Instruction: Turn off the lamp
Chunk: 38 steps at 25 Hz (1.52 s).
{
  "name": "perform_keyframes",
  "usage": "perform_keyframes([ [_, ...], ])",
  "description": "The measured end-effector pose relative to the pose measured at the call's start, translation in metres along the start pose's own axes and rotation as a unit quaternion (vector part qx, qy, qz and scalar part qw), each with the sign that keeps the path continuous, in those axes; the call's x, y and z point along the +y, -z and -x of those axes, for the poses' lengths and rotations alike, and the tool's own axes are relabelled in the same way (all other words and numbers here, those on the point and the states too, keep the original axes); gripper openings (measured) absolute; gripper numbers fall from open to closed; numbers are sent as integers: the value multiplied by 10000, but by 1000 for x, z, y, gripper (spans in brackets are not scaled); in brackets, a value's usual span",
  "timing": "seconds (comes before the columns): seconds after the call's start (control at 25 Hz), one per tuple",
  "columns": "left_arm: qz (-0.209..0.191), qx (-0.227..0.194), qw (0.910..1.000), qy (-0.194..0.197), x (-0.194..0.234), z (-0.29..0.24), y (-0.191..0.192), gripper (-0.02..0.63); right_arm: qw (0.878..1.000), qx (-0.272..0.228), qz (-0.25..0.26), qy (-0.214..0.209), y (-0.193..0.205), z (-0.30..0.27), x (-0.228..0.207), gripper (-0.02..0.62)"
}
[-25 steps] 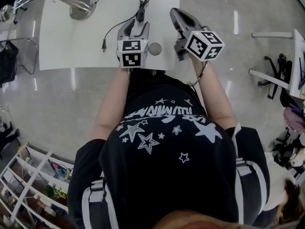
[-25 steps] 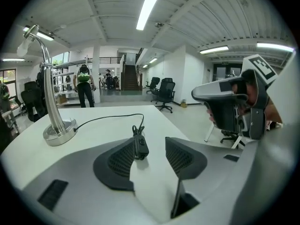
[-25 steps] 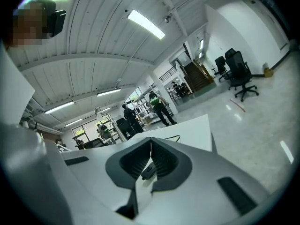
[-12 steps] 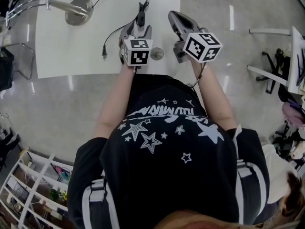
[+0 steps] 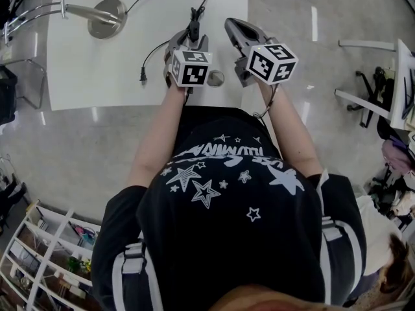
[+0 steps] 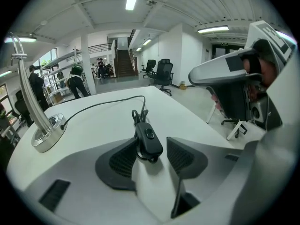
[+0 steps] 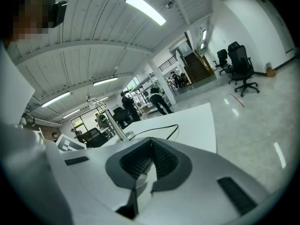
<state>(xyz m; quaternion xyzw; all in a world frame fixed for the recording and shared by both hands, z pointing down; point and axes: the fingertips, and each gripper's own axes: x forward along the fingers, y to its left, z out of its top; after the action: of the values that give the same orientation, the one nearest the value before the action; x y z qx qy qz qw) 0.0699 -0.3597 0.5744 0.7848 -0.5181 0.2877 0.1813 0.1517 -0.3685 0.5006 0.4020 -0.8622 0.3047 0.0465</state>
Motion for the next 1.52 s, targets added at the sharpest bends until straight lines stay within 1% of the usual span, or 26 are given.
perform_keyframes([
  [0.08, 34, 26, 10000, -32, 1, 0, -1, 183, 9999, 93, 19, -50, 3, -3, -1, 6],
  [0.28, 143, 82, 9999, 1, 2, 1, 1, 163, 9987, 406, 164, -268, 13, -17, 1, 6],
  [0.44, 314, 118, 9994, 68, 3, 2, 0, 153, 9932, 846, 514, -620, 24, -31, 9, 6],
  [0.56, 397, 130, 9990, 129, 4, 3, 1, 147, 9845, 1266, 672, -1013, 37, -41, 20, 6],
  [0.68, 472, 134, 9986, 187, 5, 3, 1, 146, 9727, 1639, 882, -1386, 48, -52, 28, 6],
  [0.84, 523, 148, 9983, 214, 6, 3, 1, 146, 9559, 2045, 1268, -1686, 56, -67, 35, 6],
  [0.92, 533, 146, 9982, 217, 6, 3, 1, 146, 9509, 2144, 1401, -1737, 58, -72, 37, 6],
  [1.16, 578, 164, 9979, 247, 6, 1, 1, 146, 9414, 2368, 1595, -1795, 67, -81, 38, 6],
  [1.36, 592, 164, 9978, 240, 6, 2, 0, 146, 9405, 2510, 1413, -1803, 68, -82, 38, 6],
  [1.52, 592, 158, 9978, 251, 6, 1, 1, 146, 9365, 2680, 1353, -1813, 69, -83, 36, 6],
])
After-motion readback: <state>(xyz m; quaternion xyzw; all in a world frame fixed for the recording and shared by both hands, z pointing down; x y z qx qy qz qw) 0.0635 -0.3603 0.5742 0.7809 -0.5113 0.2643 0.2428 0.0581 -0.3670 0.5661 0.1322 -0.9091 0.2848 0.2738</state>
